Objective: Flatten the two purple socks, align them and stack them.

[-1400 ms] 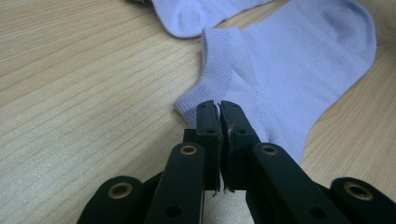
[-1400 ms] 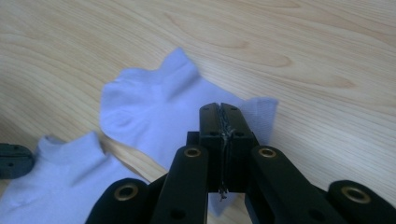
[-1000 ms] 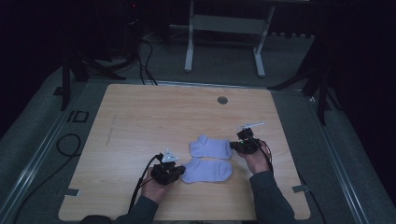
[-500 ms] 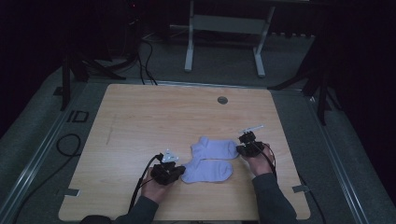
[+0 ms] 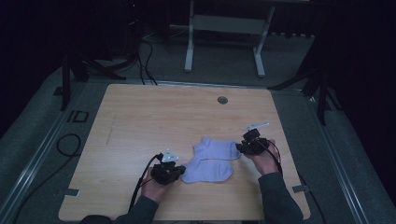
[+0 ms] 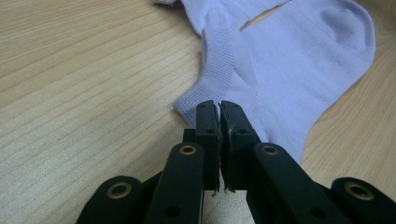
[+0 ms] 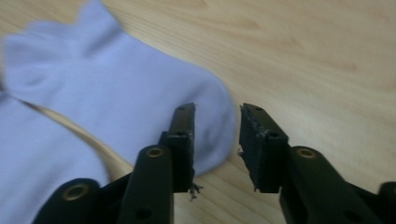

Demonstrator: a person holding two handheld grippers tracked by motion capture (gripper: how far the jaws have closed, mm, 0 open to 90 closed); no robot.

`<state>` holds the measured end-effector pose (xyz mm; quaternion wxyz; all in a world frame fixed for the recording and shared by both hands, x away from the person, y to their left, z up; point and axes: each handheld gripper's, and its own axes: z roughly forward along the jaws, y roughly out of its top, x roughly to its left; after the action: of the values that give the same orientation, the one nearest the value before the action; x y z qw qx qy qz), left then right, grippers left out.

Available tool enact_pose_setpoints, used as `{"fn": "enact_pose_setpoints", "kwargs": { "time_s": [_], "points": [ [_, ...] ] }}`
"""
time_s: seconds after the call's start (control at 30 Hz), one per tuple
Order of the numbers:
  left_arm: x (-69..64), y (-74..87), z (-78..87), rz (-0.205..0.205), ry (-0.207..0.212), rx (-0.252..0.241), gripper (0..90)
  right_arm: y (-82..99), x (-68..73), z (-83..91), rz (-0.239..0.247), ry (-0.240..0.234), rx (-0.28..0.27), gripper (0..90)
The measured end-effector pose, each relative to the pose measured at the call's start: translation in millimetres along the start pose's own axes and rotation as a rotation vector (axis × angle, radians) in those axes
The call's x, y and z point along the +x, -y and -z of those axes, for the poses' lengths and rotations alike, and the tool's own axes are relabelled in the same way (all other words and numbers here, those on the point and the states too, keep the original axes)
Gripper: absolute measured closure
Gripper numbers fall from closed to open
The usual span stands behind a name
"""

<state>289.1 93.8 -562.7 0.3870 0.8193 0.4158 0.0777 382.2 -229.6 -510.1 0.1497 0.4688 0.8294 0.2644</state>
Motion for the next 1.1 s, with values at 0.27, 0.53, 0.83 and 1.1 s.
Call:
{"fn": "enact_pose_setpoints", "kwargs": {
  "time_s": [0.27, 0.53, 0.83, 1.1],
  "points": [
    [-0.5, -0.3, -0.3, -0.003, -0.006, 0.000, 86.7, -17.2, 20.8, 7.1, 0.098, -0.079, -0.039, 58.2],
    [-0.3, -0.4, -0.4, -0.006, -0.006, 0.001, 86.6, -33.6, 35.3, 0.2, 0.201, -0.104, -0.050, 57.8],
    [-0.6, -0.4, -0.3, -0.005, -0.007, 0.001, 86.5, -39.4, 48.7, -16.2, 0.305, -0.129, -0.044, 58.8],
    [-0.6, -0.3, -0.3, -0.004, -0.006, 0.001, 86.3, -40.8, 59.8, -27.5, 0.383, -0.165, -0.018, 56.7]
  ]
}}
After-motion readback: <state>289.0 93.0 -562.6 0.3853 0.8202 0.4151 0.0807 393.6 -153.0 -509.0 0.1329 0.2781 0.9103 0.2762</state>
